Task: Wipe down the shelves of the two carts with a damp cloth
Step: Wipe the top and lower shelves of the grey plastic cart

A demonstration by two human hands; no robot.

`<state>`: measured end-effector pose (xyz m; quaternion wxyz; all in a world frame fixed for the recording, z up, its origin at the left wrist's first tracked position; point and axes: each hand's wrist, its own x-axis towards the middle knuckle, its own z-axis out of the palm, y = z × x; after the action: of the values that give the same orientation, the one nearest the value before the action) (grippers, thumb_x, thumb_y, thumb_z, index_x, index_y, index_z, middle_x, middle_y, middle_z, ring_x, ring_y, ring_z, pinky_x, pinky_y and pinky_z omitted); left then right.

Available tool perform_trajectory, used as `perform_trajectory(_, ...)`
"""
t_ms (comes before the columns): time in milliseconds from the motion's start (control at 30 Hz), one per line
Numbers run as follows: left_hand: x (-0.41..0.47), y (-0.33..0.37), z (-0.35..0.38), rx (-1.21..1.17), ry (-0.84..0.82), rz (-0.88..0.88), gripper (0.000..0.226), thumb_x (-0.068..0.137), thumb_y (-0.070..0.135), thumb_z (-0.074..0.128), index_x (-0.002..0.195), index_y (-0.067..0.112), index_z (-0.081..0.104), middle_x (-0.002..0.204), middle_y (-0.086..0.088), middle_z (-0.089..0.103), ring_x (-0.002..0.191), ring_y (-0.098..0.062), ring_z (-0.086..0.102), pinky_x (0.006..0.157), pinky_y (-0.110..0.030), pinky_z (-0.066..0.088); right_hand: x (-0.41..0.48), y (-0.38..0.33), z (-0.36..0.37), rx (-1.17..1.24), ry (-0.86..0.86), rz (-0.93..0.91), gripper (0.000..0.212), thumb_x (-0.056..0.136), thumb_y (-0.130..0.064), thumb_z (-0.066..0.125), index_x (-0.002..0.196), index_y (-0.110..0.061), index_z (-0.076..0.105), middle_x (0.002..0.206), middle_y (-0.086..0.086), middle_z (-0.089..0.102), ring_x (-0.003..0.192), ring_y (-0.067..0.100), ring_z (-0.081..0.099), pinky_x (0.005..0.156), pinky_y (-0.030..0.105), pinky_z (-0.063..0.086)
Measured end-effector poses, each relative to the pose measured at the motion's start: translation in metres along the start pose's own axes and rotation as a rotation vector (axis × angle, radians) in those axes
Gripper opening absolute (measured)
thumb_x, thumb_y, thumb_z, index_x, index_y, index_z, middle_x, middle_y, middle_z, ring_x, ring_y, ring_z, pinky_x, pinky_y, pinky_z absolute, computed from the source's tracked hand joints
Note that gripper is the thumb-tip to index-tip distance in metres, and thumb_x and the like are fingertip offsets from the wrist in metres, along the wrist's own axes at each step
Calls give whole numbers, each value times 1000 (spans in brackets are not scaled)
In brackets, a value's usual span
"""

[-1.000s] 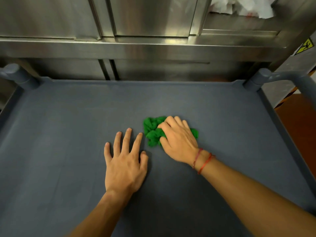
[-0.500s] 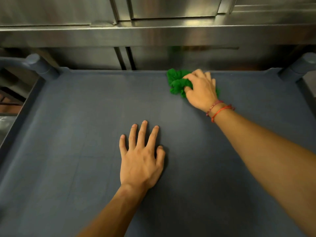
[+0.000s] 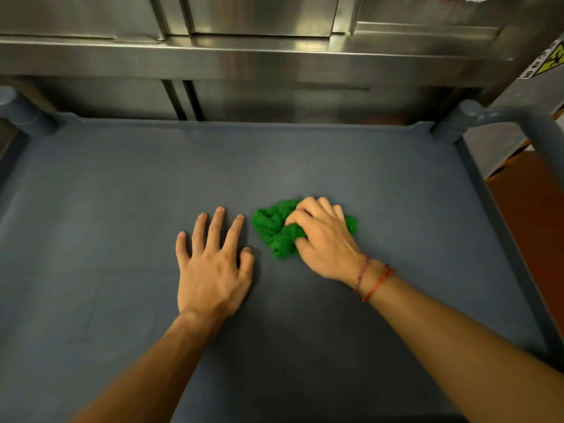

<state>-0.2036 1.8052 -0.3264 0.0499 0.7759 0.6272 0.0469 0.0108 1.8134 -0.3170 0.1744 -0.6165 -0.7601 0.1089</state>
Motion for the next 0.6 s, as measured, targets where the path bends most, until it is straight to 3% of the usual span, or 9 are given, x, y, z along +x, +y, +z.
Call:
perform_trajectory(333,1,-1,0,-17,-17,-14,61,94,49,26,152,30,33,163,-1,23,151,-28,15,119,-56,14,132,65,-9,-94,124,291,39,90,-23,55,129,-20,58,130,11,51,121,36,43,96,44,32)
perform_trajectory(467,2,-2,1,-16,-24,-16,62,95,50,25,153,31,31,164,-1,20,152,-26,12,120,-56,13,129,59,-9,-69,102,304,42,89,-38,58,127,-21,59,130,8,51,120,35,43,95,41,31)
perform_trajectory(600,2,0,1,-24,-15,-20,63,93,50,25,152,30,33,163,-2,23,151,-27,14,119,-56,12,83,33,-8,-81,50,256,57,75,-61,52,117,-24,64,122,4,55,113,33,47,92,40,33)
